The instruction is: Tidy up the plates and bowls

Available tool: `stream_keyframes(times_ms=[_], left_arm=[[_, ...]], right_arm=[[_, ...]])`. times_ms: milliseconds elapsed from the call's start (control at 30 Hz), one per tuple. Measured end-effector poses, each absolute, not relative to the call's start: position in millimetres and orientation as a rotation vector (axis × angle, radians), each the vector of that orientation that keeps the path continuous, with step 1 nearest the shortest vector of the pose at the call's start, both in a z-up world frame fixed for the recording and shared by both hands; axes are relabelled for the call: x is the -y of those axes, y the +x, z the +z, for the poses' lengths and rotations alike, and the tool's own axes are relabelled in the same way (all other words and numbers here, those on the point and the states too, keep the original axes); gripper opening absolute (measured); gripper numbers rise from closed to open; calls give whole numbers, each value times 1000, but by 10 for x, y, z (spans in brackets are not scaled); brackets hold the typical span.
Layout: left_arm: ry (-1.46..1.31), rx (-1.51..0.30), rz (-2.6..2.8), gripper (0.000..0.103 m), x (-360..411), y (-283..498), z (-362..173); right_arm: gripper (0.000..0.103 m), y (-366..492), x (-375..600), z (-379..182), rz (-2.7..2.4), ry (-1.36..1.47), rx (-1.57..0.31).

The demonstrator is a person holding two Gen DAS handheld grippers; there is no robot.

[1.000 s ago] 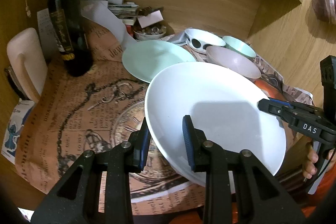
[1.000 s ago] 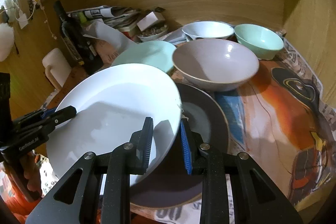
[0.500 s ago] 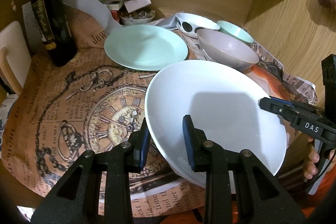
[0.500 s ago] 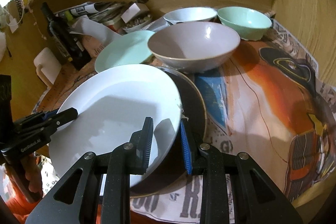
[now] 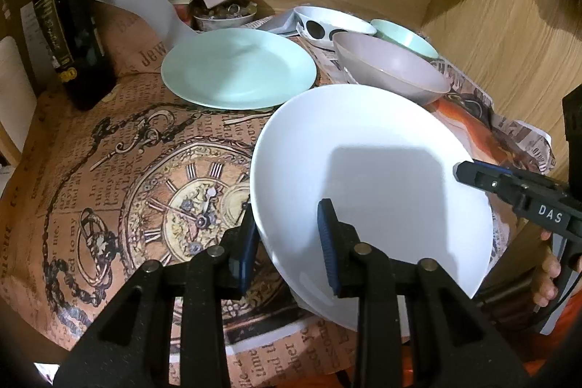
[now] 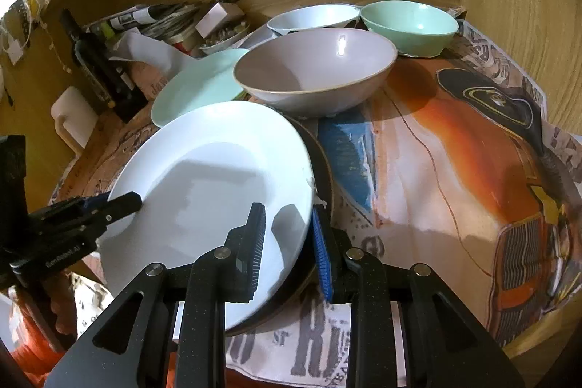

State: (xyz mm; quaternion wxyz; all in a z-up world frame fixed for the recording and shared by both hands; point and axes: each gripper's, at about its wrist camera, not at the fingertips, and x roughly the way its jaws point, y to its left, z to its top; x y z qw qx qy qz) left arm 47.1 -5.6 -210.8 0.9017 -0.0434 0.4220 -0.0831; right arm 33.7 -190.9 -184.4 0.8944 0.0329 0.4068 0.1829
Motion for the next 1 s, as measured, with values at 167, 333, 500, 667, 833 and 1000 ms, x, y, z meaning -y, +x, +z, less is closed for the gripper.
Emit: stream_keyframes(times_ms=[167,333,500,667,833,1000], left_arm=[[-80,-870,-176,33,57,499,-2123],[-55,-859,-177,34,79,499,-2139],[-20,-851,-182,37,106,490,-2146],[2,-854,-192,40,150,495,-2164],[-14,-852,-183,42,92,504,-2141],[-27,-800,-142,50,-54,479,-1995]], right_arm=[[24,357,1925,-1840,383,78,-845],[24,360,1930,-1837,389,74,-845],[24,362,1923,-1816,383,50,-844],[26,298,1891,-1728,350,-27,-787],[26,318,1889,-1686,347,-30,-774],[34,366,1841,-1598,368,-8,-752]])
